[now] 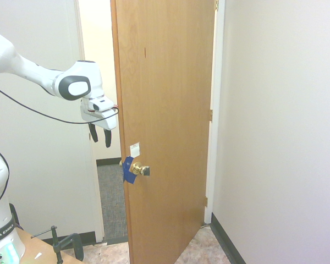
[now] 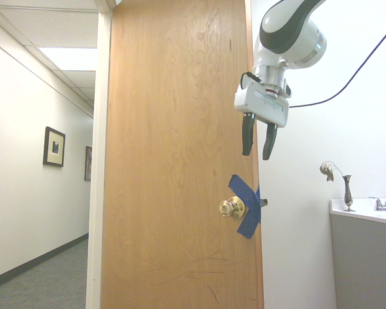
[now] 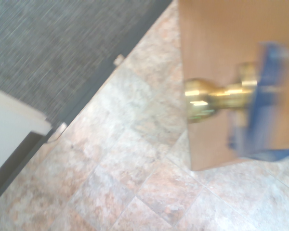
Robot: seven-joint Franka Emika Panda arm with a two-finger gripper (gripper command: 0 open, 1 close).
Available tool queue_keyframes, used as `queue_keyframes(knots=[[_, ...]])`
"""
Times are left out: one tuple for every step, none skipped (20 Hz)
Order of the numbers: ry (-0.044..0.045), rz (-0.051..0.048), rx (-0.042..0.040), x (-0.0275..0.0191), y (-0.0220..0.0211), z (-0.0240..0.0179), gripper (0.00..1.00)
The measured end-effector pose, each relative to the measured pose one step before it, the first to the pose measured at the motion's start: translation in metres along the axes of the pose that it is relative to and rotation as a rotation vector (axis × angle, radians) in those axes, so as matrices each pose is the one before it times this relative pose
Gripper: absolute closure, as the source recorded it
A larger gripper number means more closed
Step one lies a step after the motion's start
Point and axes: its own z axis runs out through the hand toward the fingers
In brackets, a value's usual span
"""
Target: Close door
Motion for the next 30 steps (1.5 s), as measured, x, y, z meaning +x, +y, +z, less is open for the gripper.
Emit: queue_keyframes(knots=[[0.00205,0.02163,0.00326,0.01129,0.00673,-0.00265,0.00],[0.00027,0.01897,0.00117,0.01166,0.00664,-0.00084,0.00],[-0.00110,0.01774,-0.00192,0.01140,0.00561,-0.00074,0.00],[-0.01380,0.00451,-0.01198,0.00567,0.00397,-0.00043,0.00],[-0.00423,0.01347,-0.00303,0.00641,0.00440,-0.00130,0.00],[-0.00596,0.01750,-0.00588,0.00589,0.00501,-0.00156,0.00],[-0.00298,0.01603,-0.00270,0.00730,0.00494,-0.00031,0.00],[-0.00104,0.01557,0.00093,0.00931,0.00600,-0.00164,0.00],[-0.00303,0.01054,-0.00296,0.00708,0.00458,-0.00156,0.00],[0.00015,-0.00865,0.00038,0.00618,0.00306,-0.00037,0.00],[0.00254,-0.01846,-0.00667,-0.00147,-0.00250,0.00015,0.00],[0.00519,-0.03335,-0.00948,-0.00652,-0.00686,0.00029,0.00],[-0.00027,-0.04319,-0.01101,-0.00994,-0.00521,0.00270,0.00],[0.00428,-0.04304,-0.01227,-0.01780,-0.00822,-0.00145,0.00],[0.00646,-0.03256,0.00140,-0.01514,-0.00465,-0.00336,0.00],[0.00494,-0.02038,0.00560,-0.01279,0.00219,-0.00185,0.00],[0.01159,-0.01379,0.00346,-0.01298,-0.00114,-0.01096,0.00],[0.01043,-0.00052,0.01312,-0.00644,0.00580,-0.01269,0.00],[0.00682,0.01096,0.01314,-0.00411,0.01213,-0.00703,0.00],[0.00550,0.01258,-0.00008,-0.00770,0.00653,-0.01372,0.00],[0.00749,0.01725,0.01043,-0.00162,0.01350,-0.01122,0.00],[-0.00120,0.02275,0.01051,0.00253,0.01923,0.00000,0.00],[0.00169,0.02261,-0.00277,-0.00261,0.01013,-0.00677,0.00],[0.01114,0.02569,0.01031,0.00499,0.01020,-0.00445,0.00],[-0.00146,0.03413,0.00851,0.01012,0.01691,0.00793,0.00],[-0.00065,0.02864,-0.00691,0.00281,0.00616,0.00032,0.00],[0.01022,0.01789,-0.00008,0.00524,-0.00142,-0.00498,0.00],[-0.00272,0.01891,0.01237,0.01614,0.00940,0.01160,0.00],[-0.04573,0.03405,-0.02555,0.03242,0.01869,0.04972,0.00],[0.00419,-0.00178,0.00783,0.00313,-0.00037,0.00026,0.00]])
